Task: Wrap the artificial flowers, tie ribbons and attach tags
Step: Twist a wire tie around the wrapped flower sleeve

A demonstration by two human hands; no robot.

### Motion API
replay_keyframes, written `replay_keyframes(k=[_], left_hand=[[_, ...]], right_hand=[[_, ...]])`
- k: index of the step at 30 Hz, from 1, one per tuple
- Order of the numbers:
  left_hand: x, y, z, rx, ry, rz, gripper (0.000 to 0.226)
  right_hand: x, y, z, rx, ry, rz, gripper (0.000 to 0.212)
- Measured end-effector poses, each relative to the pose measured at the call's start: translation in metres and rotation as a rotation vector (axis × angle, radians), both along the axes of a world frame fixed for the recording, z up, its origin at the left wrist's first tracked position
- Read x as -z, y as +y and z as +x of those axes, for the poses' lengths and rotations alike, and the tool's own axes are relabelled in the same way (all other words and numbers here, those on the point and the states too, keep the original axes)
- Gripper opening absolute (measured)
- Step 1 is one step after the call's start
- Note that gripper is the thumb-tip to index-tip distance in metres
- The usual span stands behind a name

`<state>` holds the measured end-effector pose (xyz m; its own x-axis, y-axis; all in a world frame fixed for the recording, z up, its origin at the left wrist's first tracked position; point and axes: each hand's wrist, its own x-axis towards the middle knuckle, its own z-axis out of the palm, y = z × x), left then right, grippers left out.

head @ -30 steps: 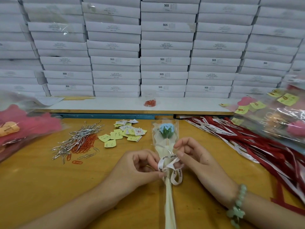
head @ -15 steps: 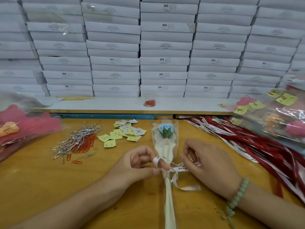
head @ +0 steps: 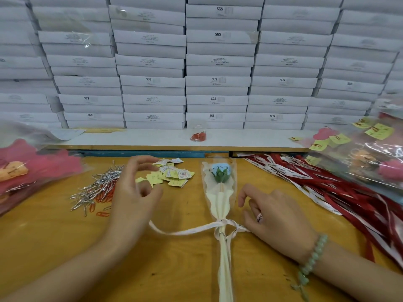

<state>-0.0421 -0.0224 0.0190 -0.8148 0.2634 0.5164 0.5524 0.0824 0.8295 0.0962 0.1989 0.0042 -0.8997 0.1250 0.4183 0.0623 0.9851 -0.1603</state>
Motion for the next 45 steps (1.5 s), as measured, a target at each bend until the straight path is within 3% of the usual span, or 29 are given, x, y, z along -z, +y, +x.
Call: replay_keyframes(k=[3,5,7,9,13,16,18,22,30,34,39,42,45], left_hand=[[-0.002,0.002,0.003,-0.144,0.348,-0.436,0.075],[0.003,0.002,0.01,-0.097,0.649,-0.604,0.057],[0.005,0.004,0.023,0.139,0.716,-0.699,0.019],[0.011,0.006,0.032,0.288,0.617,-0.869,0.035],[0.018,0.011,0.034,0.374,0.643,-0.835,0.031],[0.015,0.008,0.029,0.362,0.719,-0.849,0.029],[0.011,0.003,0.024,0.36,0.93,-0.901,0.002],[0.009,0.0,0.013,0.34,1.196,-0.92,0.013],[0.012,-0.001,0.012,0.418,1.201,-0.834,0.022],[0.011,-0.002,0.011,0.45,1.173,-0.78,0.022],[0.013,-0.004,0.009,0.473,1.138,-0.773,0.022],[0.013,-0.004,0.009,0.475,1.1,-0.779,0.023],[0.012,-0.004,0.011,0.469,1.009,-0.79,0.024]], right_hand=[[0.0,0.0,0.0,-0.013,0.012,-0.017,0.021],[0.0,-0.001,0.001,-0.034,0.024,-0.047,0.02],[0.0,-0.001,0.001,-0.067,0.031,-0.093,0.018],[0.0,-0.001,0.0,-0.121,0.037,-0.164,0.018],[-0.004,-0.004,0.0,-0.236,0.089,-0.281,0.016],[-0.005,-0.004,0.002,-0.182,0.105,-0.264,0.011],[-0.005,-0.002,0.003,-0.076,0.055,-0.11,0.012],[-0.013,-0.002,0.003,0.132,-0.098,0.23,0.018],[-0.031,0.001,0.004,0.434,-0.259,0.537,0.019],[-0.032,0.004,0.005,0.519,-0.419,0.562,0.012],[-0.035,0.004,0.007,0.553,-0.577,0.538,0.019],[-0.038,0.0,0.01,0.587,-0.583,0.566,0.024],[-0.035,-0.005,0.01,0.534,-0.471,0.562,0.027]])
